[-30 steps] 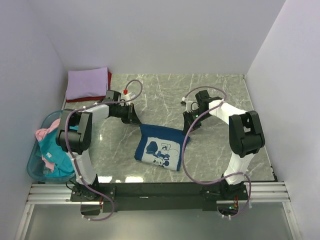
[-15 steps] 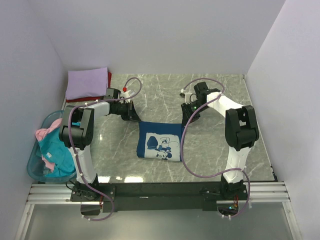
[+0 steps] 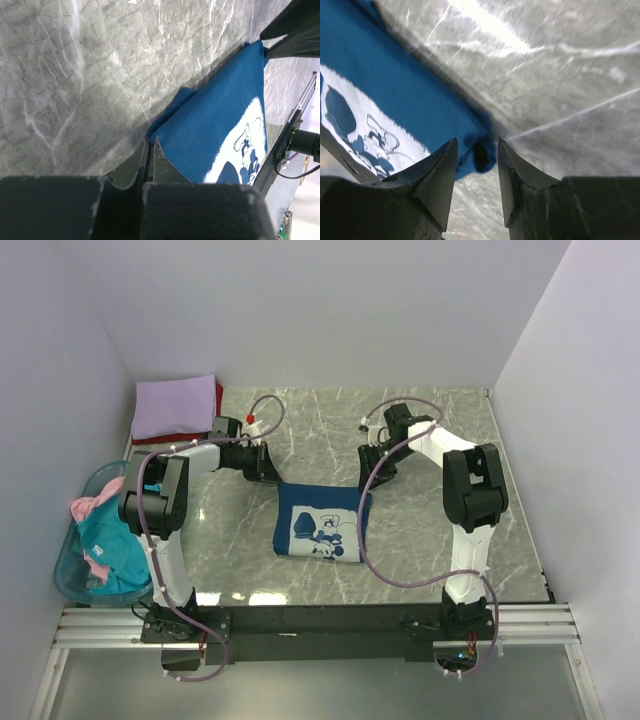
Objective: Fold and stack the t-shirts
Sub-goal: Fold the tshirt
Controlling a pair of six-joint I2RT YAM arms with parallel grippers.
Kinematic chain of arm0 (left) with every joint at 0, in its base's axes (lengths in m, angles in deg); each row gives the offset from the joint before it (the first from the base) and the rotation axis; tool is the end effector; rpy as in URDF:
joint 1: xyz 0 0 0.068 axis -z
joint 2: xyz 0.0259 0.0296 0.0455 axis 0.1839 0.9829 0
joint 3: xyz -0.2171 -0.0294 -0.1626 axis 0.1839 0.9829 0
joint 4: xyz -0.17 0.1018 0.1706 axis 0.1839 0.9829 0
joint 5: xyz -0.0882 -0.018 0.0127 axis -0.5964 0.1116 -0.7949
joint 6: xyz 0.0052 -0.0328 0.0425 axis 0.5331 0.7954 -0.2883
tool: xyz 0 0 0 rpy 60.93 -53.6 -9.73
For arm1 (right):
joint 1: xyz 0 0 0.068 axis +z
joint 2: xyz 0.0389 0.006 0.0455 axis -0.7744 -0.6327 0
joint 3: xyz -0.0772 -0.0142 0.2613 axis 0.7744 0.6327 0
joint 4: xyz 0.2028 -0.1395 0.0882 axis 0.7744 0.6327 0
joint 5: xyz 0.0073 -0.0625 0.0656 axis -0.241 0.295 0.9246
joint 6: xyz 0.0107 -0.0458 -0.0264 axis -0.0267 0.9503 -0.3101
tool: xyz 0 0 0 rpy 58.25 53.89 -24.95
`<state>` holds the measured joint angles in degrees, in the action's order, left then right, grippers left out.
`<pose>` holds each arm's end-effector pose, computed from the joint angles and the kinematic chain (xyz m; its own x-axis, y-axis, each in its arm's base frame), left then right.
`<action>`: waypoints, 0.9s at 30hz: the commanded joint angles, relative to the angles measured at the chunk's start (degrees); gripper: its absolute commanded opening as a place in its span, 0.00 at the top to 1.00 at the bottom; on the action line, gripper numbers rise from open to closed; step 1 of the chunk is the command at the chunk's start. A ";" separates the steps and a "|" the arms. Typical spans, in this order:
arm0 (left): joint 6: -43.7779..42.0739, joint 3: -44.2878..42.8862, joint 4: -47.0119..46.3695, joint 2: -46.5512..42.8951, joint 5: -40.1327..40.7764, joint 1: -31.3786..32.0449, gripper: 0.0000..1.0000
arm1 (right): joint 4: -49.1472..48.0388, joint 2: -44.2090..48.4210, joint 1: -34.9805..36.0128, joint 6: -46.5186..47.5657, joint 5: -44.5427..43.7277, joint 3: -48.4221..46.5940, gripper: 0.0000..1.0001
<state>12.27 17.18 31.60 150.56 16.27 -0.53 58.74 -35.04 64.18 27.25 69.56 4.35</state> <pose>0.3829 -0.0937 0.1473 -0.9057 0.0224 -0.4234 0.3383 0.6401 -0.6898 0.3874 0.1131 0.1670 -0.8809 -0.3420 -0.3272 -0.4684 0.7296 0.4984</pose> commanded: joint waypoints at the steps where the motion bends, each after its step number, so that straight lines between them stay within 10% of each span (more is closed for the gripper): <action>1: -1.34 -2.33 -1.75 0.74 -1.22 0.48 0.99 | -1.30 -1.68 -0.34 -1.68 0.91 -3.00 0.55; 10: -0.63 -3.03 -2.10 1.27 -1.75 0.57 0.99 | 0.19 -4.58 -0.34 -2.47 5.57 -5.38 0.59; 18: -0.98 -2.94 -1.75 0.65 -1.31 0.57 0.99 | 0.89 1.12 -0.34 -1.86 6.81 -3.88 1.00; 27: -1.95 -2.24 -2.54 -0.76 1.68 0.57 0.99 | 2.57 13.34 -2.09 0.60 2.42 0.85 1.00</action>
<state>12.16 16.24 30.72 151.50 16.70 -0.10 60.31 -28.20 63.94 25.89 74.26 3.41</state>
